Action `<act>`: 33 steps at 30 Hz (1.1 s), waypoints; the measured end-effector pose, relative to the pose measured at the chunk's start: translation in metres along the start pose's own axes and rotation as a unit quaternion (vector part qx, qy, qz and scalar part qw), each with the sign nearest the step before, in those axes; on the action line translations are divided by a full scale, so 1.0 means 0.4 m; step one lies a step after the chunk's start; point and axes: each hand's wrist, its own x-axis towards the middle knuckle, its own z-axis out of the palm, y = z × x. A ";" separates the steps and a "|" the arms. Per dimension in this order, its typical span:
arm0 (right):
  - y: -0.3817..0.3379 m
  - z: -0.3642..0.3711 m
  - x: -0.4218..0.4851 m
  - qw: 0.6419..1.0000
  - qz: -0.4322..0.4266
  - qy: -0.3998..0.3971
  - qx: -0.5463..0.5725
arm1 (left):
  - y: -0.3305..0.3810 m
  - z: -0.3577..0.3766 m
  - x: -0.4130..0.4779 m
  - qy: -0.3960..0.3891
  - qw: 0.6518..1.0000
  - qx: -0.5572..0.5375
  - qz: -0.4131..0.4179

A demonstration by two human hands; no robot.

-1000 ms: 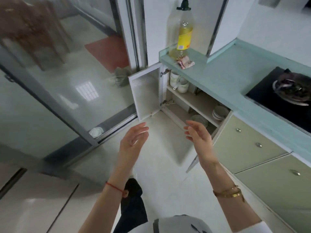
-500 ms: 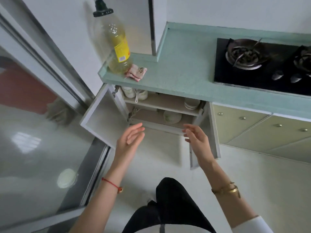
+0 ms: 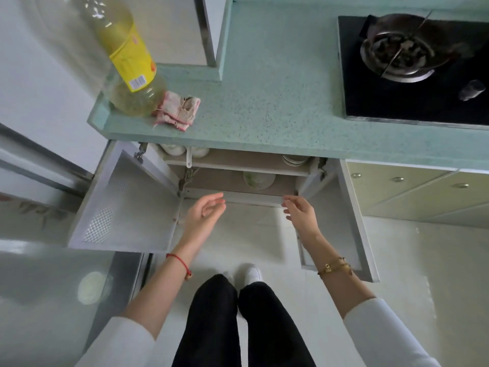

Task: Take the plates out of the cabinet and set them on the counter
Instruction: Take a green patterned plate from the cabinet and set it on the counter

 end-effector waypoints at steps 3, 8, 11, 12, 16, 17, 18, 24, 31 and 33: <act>0.102 0.070 0.136 0.999 0.047 -0.021 -0.013 | -0.095 0.037 0.145 -0.021 0.998 0.050 -0.015; 0.310 0.190 0.413 0.996 0.073 -0.004 -0.042 | -0.330 0.124 0.414 -0.016 0.996 0.079 -0.036; 0.430 0.249 0.601 0.996 0.067 0.034 -0.039 | -0.482 0.184 0.597 -0.005 0.996 0.077 -0.038; 0.481 0.270 0.677 0.996 0.058 0.041 -0.047 | -0.546 0.207 0.668 -0.003 0.997 0.072 -0.034; 0.621 0.328 0.926 0.994 0.006 0.062 -0.089 | -0.743 0.265 0.914 0.011 0.996 0.087 -0.011; 0.667 0.347 0.998 0.993 -0.011 0.067 -0.094 | -0.803 0.283 0.983 0.015 0.995 0.097 -0.008; 0.699 0.362 1.063 0.993 -0.030 0.067 -0.093 | -0.847 0.295 1.044 0.021 0.994 0.109 -0.003; 0.811 0.421 1.367 0.975 -0.110 0.125 -0.145 | -1.025 0.369 1.359 0.026 0.992 0.123 0.001; 0.866 0.452 1.576 0.953 -0.141 0.131 -0.234 | -1.092 0.449 1.538 0.019 0.981 0.176 0.075; 0.869 0.462 1.599 0.957 -0.137 0.143 -0.211 | -1.095 0.464 1.560 0.004 0.978 0.188 0.096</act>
